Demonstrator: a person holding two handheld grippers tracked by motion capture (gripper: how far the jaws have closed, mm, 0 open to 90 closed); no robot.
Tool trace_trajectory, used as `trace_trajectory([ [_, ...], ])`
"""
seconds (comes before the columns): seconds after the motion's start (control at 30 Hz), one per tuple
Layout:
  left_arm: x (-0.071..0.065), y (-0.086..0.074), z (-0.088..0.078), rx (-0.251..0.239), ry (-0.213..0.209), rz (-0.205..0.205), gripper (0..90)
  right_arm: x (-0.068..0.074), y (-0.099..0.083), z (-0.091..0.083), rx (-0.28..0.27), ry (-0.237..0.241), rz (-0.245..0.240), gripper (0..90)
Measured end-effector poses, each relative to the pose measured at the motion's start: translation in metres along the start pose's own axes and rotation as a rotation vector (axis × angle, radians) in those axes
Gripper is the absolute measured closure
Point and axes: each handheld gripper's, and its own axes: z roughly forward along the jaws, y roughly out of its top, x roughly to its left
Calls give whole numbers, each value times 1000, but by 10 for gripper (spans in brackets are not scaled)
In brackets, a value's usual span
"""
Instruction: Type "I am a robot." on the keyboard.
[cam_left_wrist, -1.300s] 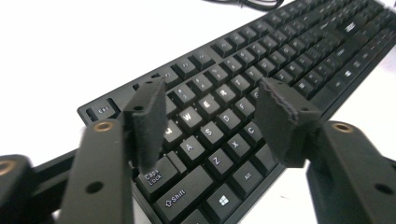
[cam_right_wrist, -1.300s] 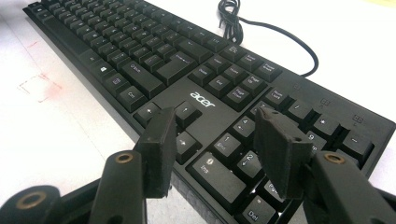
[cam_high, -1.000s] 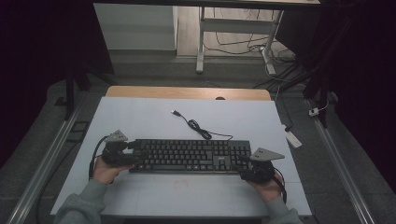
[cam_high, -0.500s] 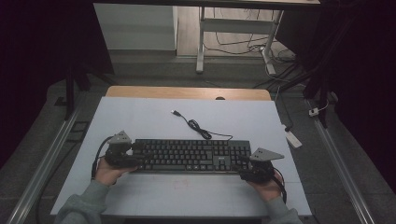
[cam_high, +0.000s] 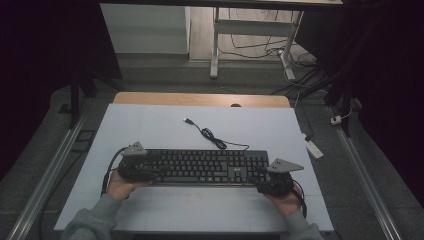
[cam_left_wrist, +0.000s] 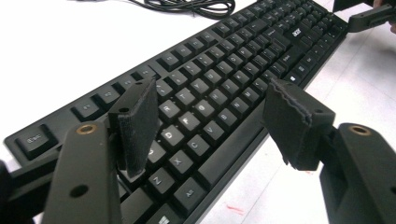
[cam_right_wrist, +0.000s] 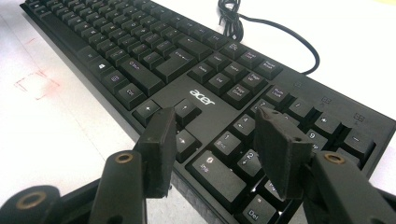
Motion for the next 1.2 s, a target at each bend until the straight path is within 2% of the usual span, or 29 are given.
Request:
trace_trajectory([
  [0.4,-15,2,14,43,-23,61,385,0,0,0,5,-4,-3,492],
  [0.67,-20,2,20,66,-38,94,459,0,0,1,2,2,-2,492],
  [0.8,-24,1,24,81,-41,116,541,0,0,1,3,3,-1,492],
  [1.07,-30,-1,35,106,-61,145,838,0,0,1,6,1,-3,492],
  [1.13,-31,-1,38,118,-63,154,884,0,0,1,6,1,-3,492],
  [1.2,-32,-2,41,128,-64,160,889,0,0,1,3,3,-1,492],
])
